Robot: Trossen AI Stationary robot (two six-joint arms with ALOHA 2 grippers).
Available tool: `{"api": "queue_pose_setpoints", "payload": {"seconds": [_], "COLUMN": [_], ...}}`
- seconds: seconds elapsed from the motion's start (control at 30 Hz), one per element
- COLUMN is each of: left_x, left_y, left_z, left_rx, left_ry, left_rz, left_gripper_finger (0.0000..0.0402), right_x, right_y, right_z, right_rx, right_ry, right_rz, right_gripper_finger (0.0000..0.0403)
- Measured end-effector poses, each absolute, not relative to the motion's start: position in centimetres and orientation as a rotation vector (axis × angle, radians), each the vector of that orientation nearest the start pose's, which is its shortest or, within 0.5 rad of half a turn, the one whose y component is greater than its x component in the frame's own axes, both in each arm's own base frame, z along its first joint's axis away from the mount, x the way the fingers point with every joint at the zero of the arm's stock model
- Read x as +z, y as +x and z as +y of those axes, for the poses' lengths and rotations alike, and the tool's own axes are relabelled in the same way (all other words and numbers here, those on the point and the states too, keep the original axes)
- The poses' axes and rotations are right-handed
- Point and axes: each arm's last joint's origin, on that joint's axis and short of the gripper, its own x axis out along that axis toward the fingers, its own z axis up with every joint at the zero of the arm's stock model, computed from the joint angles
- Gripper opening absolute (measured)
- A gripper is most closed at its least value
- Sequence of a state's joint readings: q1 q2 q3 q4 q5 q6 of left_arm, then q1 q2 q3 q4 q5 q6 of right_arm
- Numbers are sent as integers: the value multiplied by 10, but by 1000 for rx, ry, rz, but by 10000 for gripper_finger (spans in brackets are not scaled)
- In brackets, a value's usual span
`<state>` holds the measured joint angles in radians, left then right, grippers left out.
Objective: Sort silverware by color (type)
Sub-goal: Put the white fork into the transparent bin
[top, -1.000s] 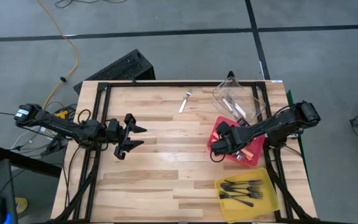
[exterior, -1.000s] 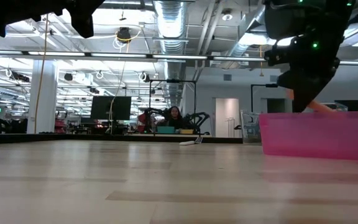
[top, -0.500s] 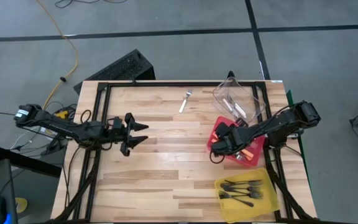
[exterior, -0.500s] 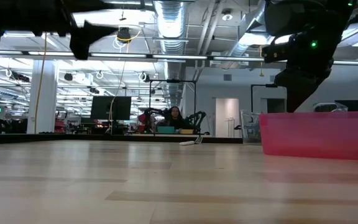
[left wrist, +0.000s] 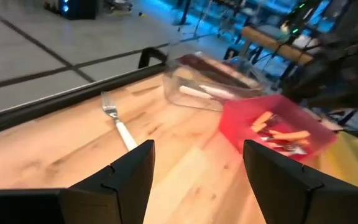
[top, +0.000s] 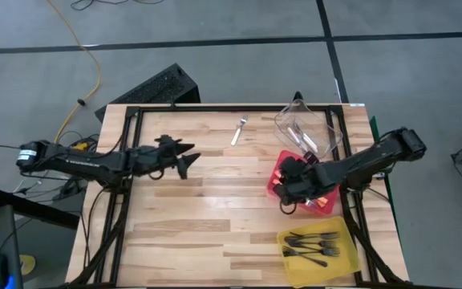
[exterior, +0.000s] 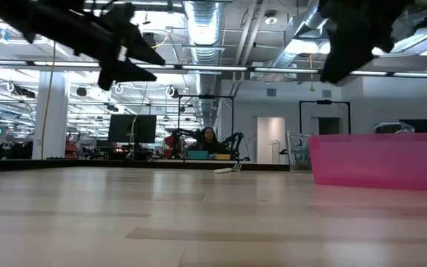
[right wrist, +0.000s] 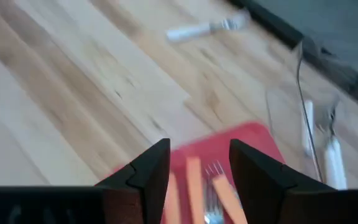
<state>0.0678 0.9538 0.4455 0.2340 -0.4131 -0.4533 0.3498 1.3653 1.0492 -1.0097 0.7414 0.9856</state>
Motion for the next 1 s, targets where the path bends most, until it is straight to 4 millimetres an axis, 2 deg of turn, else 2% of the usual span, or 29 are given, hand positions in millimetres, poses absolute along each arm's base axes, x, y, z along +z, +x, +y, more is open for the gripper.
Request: {"api": "queue_pose_setpoints", "payload": {"seconds": [0.23, 0.53, 0.67, 0.8, 1.0], "left_x": [223, 205, 194, 179, 148], "left_y": [248, 331, 362, 380, 389], "left_z": [59, 100, 123, 150, 183], "left_rx": [611, 687, 722, 746, 747], "left_ry": [-381, -287, -249, -275, -352], "left_rz": [268, 466, 593, 670, 749], "left_gripper_finger": [228, 228, 228, 228, 228], "right_x": [288, 292, 292, 292, 292], "right_y": [215, 209, 209, 208, 207], "right_z": [70, 78, 80, 82, 83], "right_rx": [-741, -691, -679, -673, -667], "right_ry": [255, 258, 258, 256, 253], "right_rz": [664, 649, 646, 647, 650], "right_gripper_finger": [191, 191, 191, 191, 191]}}
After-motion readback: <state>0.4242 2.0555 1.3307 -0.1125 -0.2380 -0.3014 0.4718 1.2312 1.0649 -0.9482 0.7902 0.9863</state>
